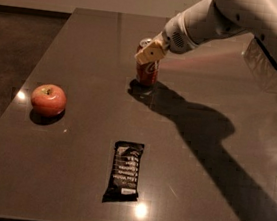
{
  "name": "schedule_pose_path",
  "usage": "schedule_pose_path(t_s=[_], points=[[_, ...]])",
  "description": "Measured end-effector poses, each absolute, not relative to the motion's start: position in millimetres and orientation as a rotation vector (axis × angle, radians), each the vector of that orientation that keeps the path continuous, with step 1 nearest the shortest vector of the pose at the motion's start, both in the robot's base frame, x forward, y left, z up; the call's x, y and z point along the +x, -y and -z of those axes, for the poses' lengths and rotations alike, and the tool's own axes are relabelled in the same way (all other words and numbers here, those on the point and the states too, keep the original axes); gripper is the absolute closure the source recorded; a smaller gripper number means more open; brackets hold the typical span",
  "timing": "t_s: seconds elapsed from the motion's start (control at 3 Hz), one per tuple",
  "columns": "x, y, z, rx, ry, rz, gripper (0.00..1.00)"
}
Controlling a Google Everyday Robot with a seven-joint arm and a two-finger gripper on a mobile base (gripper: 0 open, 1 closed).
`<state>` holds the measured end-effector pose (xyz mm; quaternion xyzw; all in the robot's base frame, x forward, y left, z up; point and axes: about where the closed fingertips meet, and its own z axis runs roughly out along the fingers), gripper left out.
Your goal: Move coke can near rxbar chocolate
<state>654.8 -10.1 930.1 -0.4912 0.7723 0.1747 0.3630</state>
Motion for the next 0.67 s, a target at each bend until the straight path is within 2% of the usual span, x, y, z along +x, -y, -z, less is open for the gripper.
schedule_pose_path(t_s=[0.33, 0.67], points=[[618, 20, -945, -1.335, -1.932, -0.493, 1.0], [572, 26, -960, -1.405, -1.855, -0.554, 1.0]])
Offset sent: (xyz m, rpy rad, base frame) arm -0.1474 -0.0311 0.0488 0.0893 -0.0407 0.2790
